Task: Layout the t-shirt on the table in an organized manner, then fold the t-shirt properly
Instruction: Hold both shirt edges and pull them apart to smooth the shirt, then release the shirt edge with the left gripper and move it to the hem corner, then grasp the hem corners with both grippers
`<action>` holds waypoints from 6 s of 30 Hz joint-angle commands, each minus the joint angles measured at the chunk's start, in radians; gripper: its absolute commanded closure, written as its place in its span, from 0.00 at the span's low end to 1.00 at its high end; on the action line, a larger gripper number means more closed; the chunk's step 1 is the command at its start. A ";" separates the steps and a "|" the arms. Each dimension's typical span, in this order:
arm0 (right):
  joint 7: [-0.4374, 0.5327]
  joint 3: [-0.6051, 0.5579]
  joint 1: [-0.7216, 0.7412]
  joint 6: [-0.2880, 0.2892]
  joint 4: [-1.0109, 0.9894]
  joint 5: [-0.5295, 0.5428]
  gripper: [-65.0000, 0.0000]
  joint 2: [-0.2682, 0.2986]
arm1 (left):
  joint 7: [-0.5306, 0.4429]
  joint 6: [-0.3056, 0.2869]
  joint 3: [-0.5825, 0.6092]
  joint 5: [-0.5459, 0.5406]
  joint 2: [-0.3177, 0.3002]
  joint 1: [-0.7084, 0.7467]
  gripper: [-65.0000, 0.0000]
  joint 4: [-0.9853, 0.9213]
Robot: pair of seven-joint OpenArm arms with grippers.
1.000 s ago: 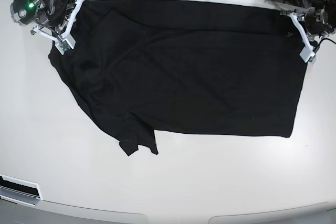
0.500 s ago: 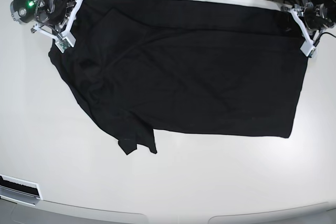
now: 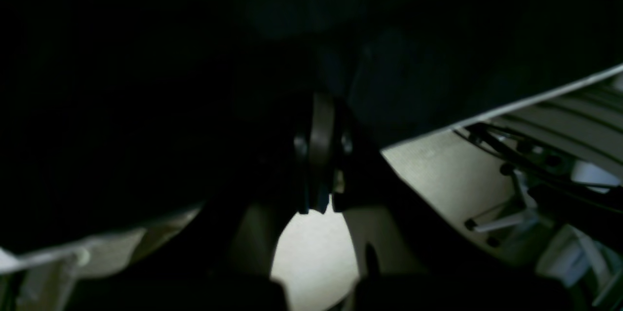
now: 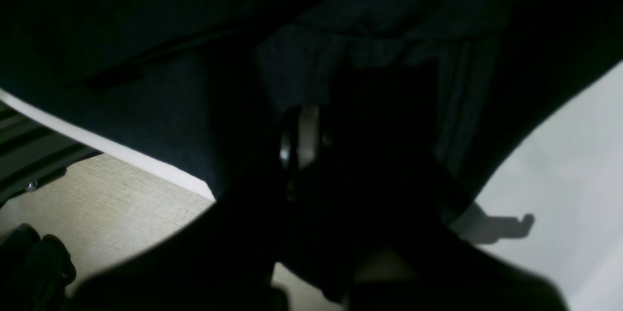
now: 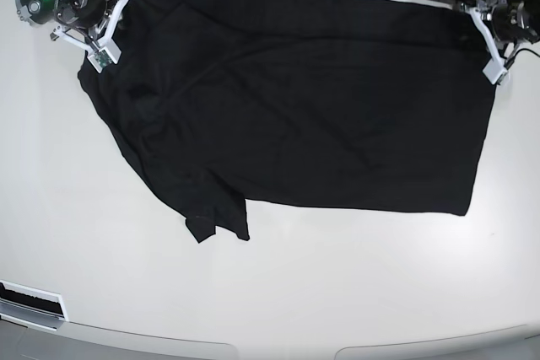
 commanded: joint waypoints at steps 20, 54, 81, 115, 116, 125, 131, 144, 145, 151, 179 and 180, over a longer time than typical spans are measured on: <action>-0.116 -0.002 -0.042 -0.013 0.014 -0.020 1.00 0.021 | 0.101 0.005 -0.006 -0.009 -0.022 0.017 1.00 0.068; -0.225 -0.002 0.155 -0.087 0.014 -0.010 0.76 0.056 | 0.118 0.016 -0.184 -0.210 -0.101 -0.007 1.00 0.253; -0.238 -0.001 0.155 -0.136 0.323 0.103 0.76 0.053 | -0.241 -0.037 -0.126 -0.027 -0.101 -0.803 0.41 -0.838; -0.014 -0.001 0.159 -0.221 0.318 0.033 0.64 0.053 | -0.664 0.080 0.135 0.225 0.140 -0.918 0.83 -0.929; 0.023 -0.001 0.167 -0.243 0.310 0.000 0.54 0.053 | -0.664 0.083 0.135 0.230 0.135 -0.918 0.94 -0.929; 0.104 -0.001 0.473 -0.355 0.002 -0.026 0.37 0.039 | -0.634 0.079 0.135 0.269 0.134 -0.918 1.00 -0.929; 0.076 -0.001 0.729 -0.232 -0.360 0.177 0.37 0.031 | -0.634 0.080 0.135 0.269 0.134 -0.918 1.00 -0.929; 0.051 -0.001 0.870 0.109 -0.814 0.383 0.37 0.024 | -0.641 0.072 0.135 0.260 0.134 -0.918 1.00 -0.929; 0.050 -0.001 0.869 0.124 -0.814 0.396 0.37 0.022 | -0.641 0.072 0.135 0.258 0.134 -0.918 1.00 -0.929; 0.098 -0.001 0.873 0.140 -0.814 0.377 0.37 0.004 | -0.641 0.072 0.135 0.259 0.133 -0.918 1.00 -0.929; 0.078 -0.001 0.883 0.162 -0.480 0.142 1.00 0.009 | -0.573 -0.092 0.135 0.190 0.100 -1.035 1.00 -0.925; 0.068 -0.001 0.883 0.162 -0.458 0.147 1.00 0.018 | -0.575 -0.121 0.135 0.173 0.097 -1.035 1.00 -0.924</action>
